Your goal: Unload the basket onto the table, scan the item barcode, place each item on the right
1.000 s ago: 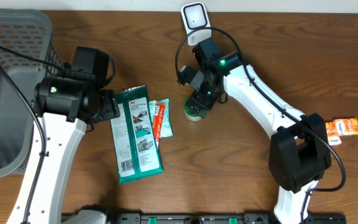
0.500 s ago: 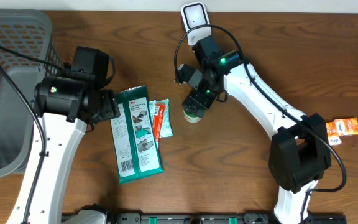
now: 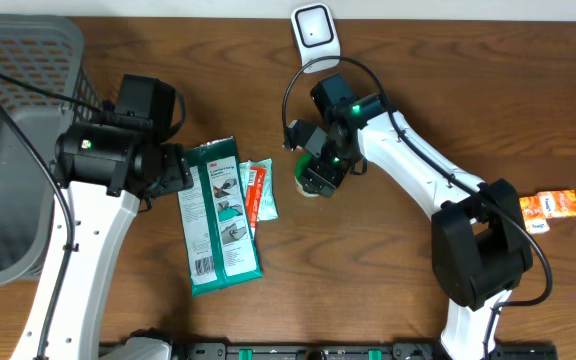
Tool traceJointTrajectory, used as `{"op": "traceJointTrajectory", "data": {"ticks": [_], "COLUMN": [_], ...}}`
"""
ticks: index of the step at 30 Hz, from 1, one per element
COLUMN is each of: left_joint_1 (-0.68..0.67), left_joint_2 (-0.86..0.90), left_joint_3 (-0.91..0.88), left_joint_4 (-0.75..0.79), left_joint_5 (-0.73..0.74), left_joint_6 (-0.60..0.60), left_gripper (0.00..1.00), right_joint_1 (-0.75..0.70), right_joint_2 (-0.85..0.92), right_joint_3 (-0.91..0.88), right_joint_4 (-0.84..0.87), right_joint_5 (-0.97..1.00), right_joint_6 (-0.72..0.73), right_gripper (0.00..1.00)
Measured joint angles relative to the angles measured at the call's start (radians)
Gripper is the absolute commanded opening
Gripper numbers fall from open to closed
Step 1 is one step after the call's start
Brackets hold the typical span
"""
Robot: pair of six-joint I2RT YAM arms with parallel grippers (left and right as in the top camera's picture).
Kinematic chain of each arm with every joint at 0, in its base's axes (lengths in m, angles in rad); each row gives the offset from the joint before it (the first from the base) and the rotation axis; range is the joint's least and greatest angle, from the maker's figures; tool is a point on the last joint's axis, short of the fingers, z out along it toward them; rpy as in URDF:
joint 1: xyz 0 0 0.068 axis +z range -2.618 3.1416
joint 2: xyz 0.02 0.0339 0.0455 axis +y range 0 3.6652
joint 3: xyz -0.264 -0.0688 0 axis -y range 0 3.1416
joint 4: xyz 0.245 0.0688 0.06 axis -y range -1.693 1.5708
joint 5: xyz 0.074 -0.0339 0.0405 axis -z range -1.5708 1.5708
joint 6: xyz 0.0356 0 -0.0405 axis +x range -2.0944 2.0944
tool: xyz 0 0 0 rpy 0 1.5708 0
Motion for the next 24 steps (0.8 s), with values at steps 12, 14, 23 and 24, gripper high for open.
{"op": "traceJointTrajectory", "data": {"ticks": [12, 14, 23, 24], "left_joint_1": [0.000, 0.000, 0.000, 0.000], "left_joint_2": [0.000, 0.000, 0.000, 0.000], "left_joint_3": [0.000, 0.000, 0.000, 0.000], "left_joint_4": [0.000, 0.000, 0.000, 0.000], "left_joint_5": [0.000, 0.000, 0.000, 0.000], "left_joint_6": [0.000, 0.000, 0.000, 0.000], "left_gripper": [0.88, 0.88, 0.88, 0.88], "right_joint_1": [-0.004, -0.005, 0.004, 0.004], "right_joint_2": [-0.015, -0.015, -0.015, -0.015], "right_joint_3": [0.003, 0.003, 0.003, 0.003], "right_joint_4": [-0.011, -0.021, -0.014, -0.015], "right_joint_5": [0.111, 0.113, 0.020, 0.024], "right_joint_6": [0.431, 0.575, 0.852, 0.848], "right_gripper": [0.68, 0.73, 0.99, 0.99]}}
